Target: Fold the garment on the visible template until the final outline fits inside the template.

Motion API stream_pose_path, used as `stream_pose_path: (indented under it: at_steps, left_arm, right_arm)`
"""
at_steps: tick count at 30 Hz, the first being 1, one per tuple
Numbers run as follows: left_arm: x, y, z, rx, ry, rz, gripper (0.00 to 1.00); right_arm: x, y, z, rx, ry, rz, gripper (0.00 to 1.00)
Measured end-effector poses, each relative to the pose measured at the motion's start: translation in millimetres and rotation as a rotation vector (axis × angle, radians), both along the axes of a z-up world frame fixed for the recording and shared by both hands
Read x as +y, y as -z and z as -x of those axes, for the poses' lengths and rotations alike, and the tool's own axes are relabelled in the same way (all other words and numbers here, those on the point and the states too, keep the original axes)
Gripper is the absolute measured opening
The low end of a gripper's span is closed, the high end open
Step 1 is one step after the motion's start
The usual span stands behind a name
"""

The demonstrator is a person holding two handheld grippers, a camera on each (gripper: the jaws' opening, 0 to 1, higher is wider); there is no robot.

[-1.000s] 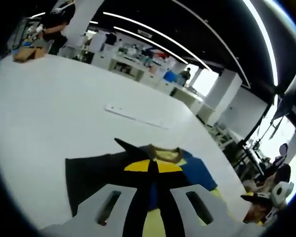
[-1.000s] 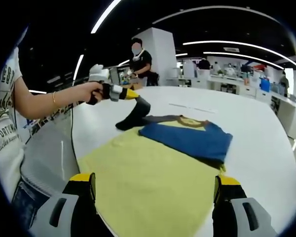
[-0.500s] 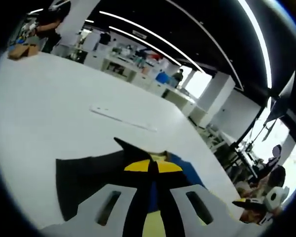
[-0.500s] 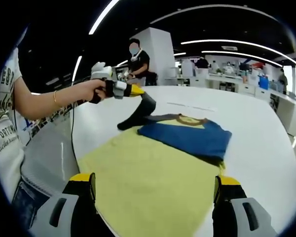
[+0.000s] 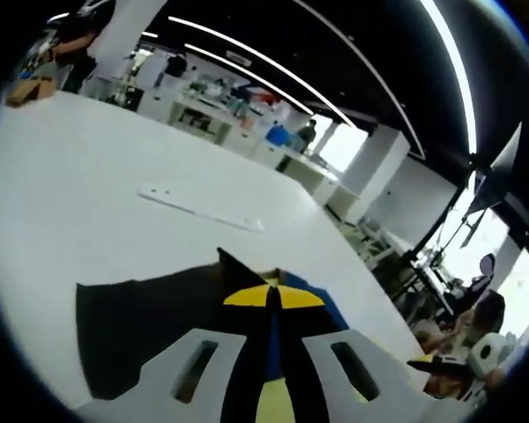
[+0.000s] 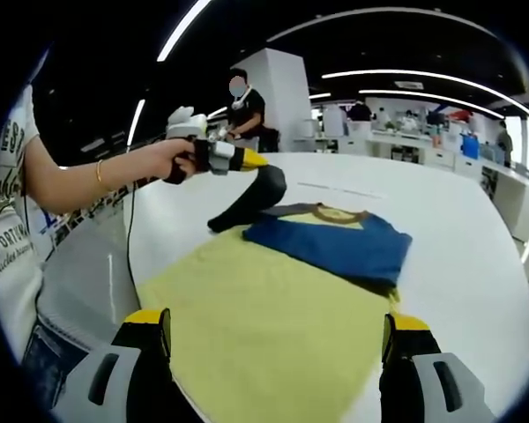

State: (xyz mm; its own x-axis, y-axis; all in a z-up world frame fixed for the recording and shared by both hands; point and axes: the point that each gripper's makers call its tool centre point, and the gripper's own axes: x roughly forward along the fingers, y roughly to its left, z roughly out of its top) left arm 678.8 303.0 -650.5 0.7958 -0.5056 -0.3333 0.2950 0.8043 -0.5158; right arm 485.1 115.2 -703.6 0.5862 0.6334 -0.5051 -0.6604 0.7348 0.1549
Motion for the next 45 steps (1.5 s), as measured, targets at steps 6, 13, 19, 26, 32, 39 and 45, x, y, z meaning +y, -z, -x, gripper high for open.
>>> stream_pose_path:
  at_steps: [6,13,19,26,32,39,45]
  left_arm:
    - [-12,0.2,-4.0,0.006,0.015,0.011,0.0]
    - [-30,-1.9,-15.0,-0.001,0.04,0.039,0.0]
    - [-44,-10.8,-21.7,-0.046,0.052,0.09,0.0]
    - [-60,-20.4,-27.0,-0.073,0.067,0.124,0.0]
    - [-71,-16.2,-28.1,-0.066,0.087,0.124,0.0]
    - [-91,-16.3,-31.7,-0.063,0.119,0.141,0.0]
    - [-110,-20.8,-35.2,-0.076,0.157,0.15,0.0]
  right_arm:
    - [-2,-0.2,-1,0.001,0.006,-0.001,0.99]
    - [-6,0.7,0,0.003,0.02,-0.005,0.99]
    - [-11,3.6,2,0.011,0.034,-0.003,0.99]
    - [-14,6.7,3,0.019,0.042,-0.001,0.99]
    - [-15,8.1,2,0.02,0.047,-0.002,0.99]
    - [-20,10.7,3,0.027,0.059,-0.001,0.99]
    - [-22,13.0,4,0.033,0.067,-0.004,0.99]
